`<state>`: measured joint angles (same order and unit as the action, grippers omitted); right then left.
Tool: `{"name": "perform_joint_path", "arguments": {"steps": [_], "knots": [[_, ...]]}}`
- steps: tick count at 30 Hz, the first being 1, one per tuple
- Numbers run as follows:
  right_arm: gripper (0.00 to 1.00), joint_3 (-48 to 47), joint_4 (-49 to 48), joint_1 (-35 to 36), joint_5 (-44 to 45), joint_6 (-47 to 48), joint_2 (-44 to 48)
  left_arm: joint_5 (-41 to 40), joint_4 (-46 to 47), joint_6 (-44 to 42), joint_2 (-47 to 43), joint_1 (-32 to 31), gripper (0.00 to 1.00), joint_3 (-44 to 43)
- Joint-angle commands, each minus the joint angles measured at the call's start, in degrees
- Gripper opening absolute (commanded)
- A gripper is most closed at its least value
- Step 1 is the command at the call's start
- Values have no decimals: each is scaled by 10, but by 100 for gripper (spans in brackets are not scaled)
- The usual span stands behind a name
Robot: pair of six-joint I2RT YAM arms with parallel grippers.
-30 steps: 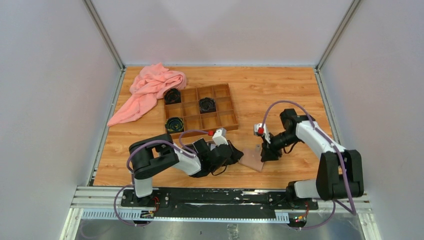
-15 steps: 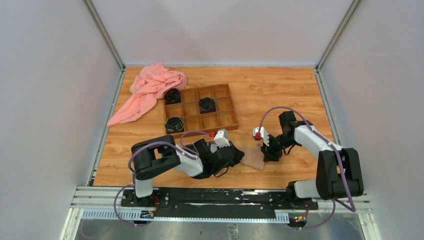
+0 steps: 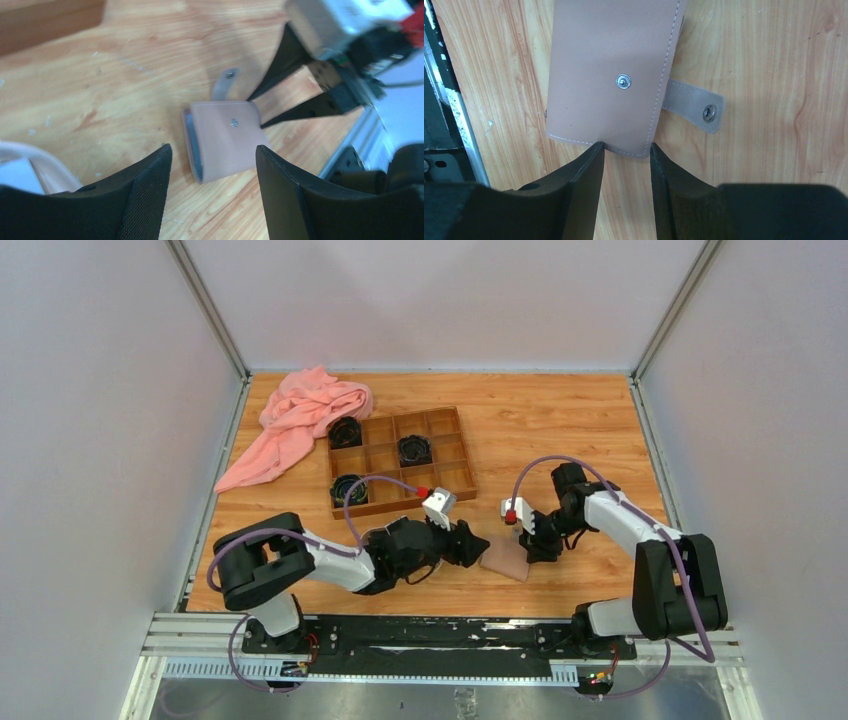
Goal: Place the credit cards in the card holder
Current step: Close the card holder at the center of the board.
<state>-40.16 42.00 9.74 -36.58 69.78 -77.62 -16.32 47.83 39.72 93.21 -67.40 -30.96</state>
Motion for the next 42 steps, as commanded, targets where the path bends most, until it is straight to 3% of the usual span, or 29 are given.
{"name": "perform_joint_path", "arguments": {"steps": [1,6,11,20,28,36,39,42], "knots": [[41,15,-11,11,11,31,6,221,156,-145,17,82,66,35],[41,7,4,11,-3,44,3,359,259,-158,89,130,68,27],[41,9,7,11,-10,59,10,434,244,-163,166,134,69,-57],[41,13,13,11,-15,81,20,462,83,-231,225,136,69,-199],[40,12,17,11,-20,85,24,477,-40,-217,280,147,65,-293],[39,9,21,11,-24,84,20,473,-47,-213,296,153,63,-320],[38,6,23,11,-24,82,17,490,-47,-204,306,153,57,-331],[37,4,25,10,-24,80,16,512,-47,-198,312,153,45,-336]]}}
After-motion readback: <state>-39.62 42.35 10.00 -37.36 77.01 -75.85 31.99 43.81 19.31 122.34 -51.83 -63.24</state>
